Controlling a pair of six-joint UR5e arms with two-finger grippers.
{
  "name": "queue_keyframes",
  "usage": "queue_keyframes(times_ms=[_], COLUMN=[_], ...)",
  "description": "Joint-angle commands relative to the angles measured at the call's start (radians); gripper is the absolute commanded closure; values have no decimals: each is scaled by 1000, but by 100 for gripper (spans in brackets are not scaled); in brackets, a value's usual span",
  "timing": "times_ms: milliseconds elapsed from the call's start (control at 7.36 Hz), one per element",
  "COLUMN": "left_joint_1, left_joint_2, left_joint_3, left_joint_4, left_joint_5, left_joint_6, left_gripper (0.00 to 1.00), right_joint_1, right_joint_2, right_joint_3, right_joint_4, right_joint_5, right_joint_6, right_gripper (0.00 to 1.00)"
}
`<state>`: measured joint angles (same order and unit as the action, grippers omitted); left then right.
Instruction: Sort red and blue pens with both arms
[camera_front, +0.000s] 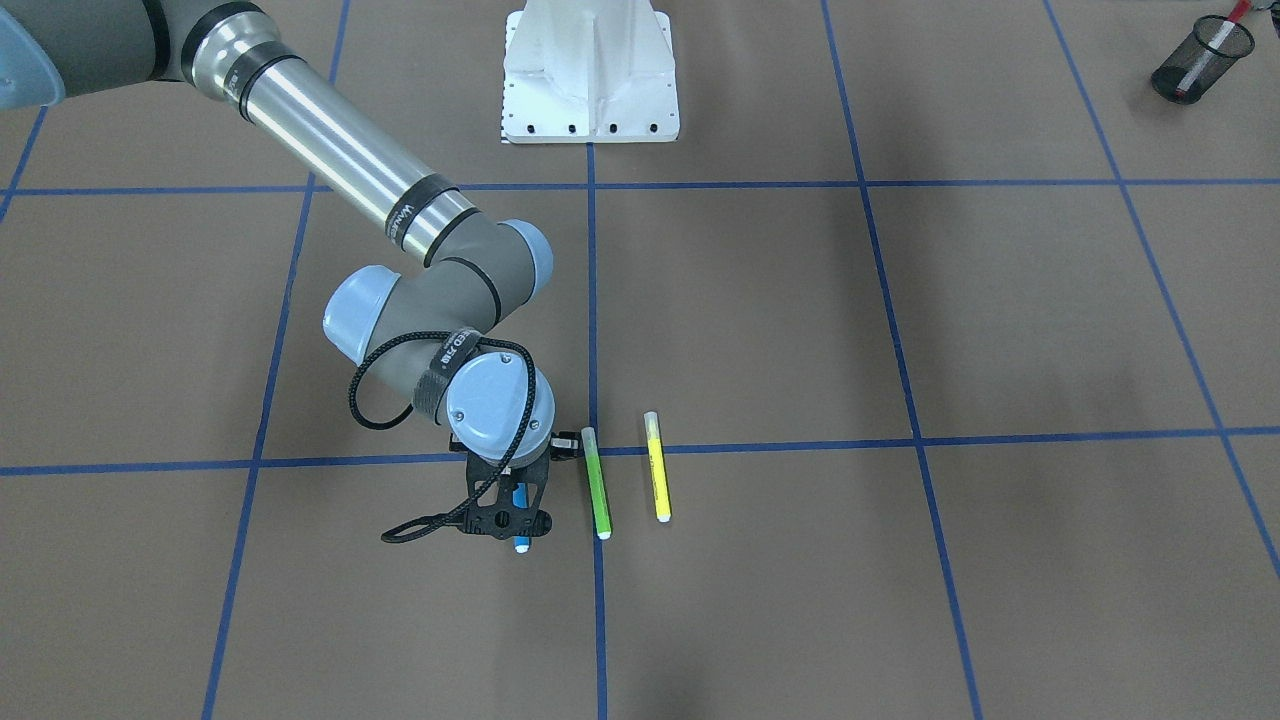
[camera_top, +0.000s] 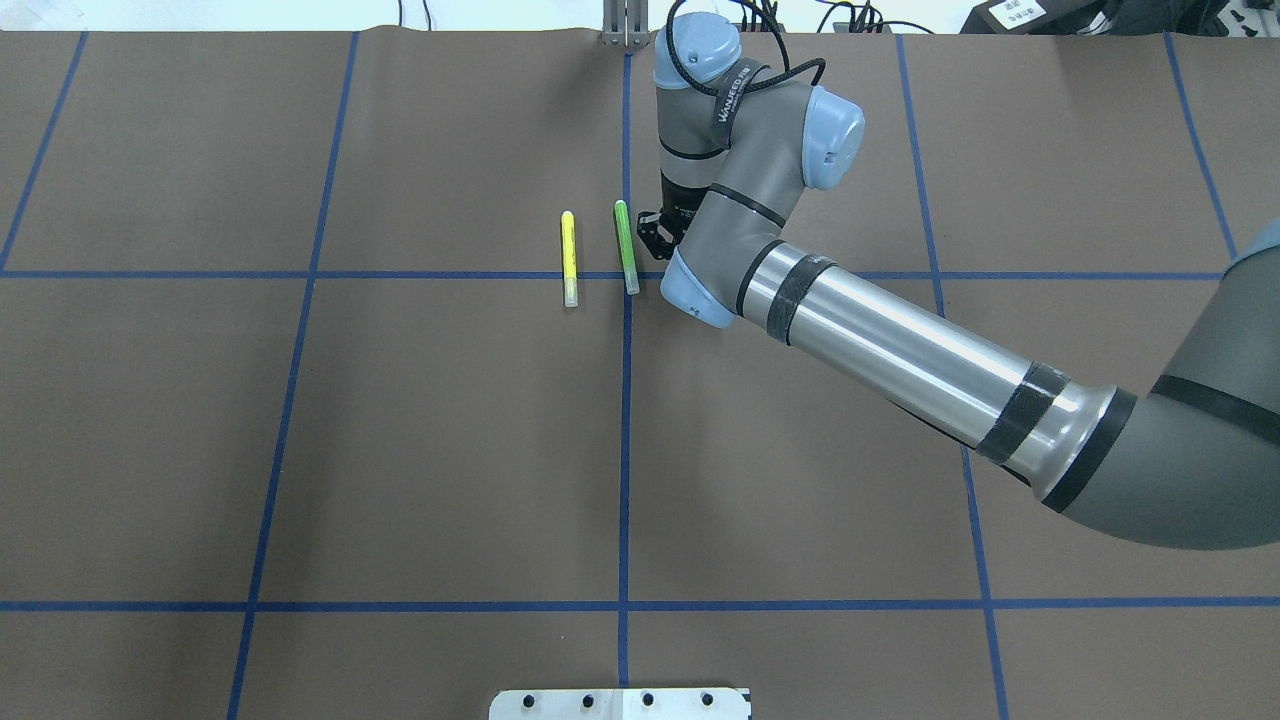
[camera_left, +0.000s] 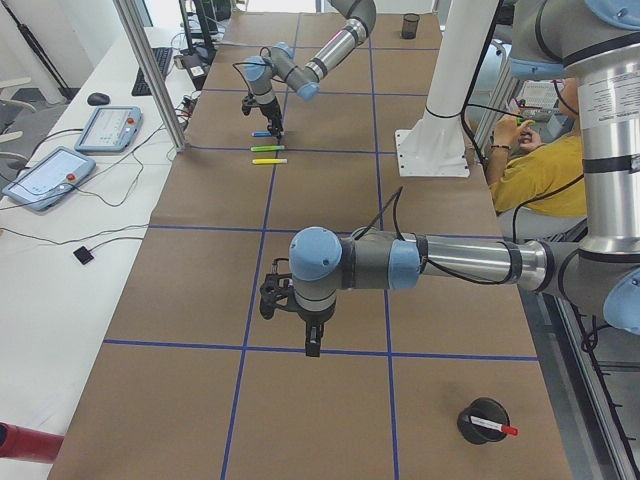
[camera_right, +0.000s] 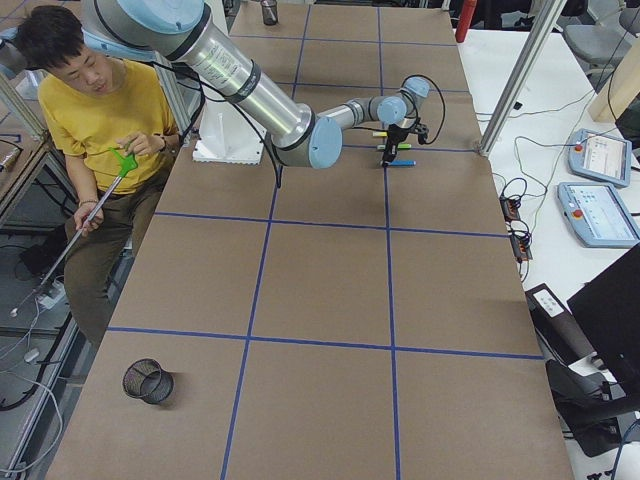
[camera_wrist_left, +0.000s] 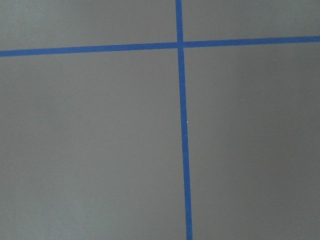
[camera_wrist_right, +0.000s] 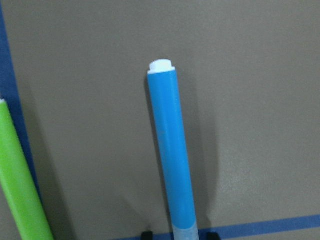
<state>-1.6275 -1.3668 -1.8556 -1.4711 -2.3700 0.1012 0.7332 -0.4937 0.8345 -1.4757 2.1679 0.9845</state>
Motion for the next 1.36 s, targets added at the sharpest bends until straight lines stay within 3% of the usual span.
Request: queue_keyframes(times_ms=[0, 136, 272, 680, 1224], left_joint_1=[0, 0, 0, 0, 0], left_joint_2=[0, 0, 0, 0, -2], left_joint_3=[-2, -2, -2, -4, -5], left_joint_4=[0, 0, 0, 0, 0], left_joint_5=[0, 0, 0, 0, 0], left_joint_6=[0, 0, 0, -2, -2], left_gripper=[0, 0, 0, 0, 0], right_joint_1=[0, 0, 0, 0, 37], right_joint_2=[-5, -5, -3, -3, -5], right_joint_3=[2, 2, 2, 2, 112], right_joint_4=[0, 0, 0, 0, -38], right_joint_5=[0, 1, 1, 0, 15], right_joint_6=[-1, -1, 0, 0, -1], right_gripper=[55, 56, 64, 98, 100])
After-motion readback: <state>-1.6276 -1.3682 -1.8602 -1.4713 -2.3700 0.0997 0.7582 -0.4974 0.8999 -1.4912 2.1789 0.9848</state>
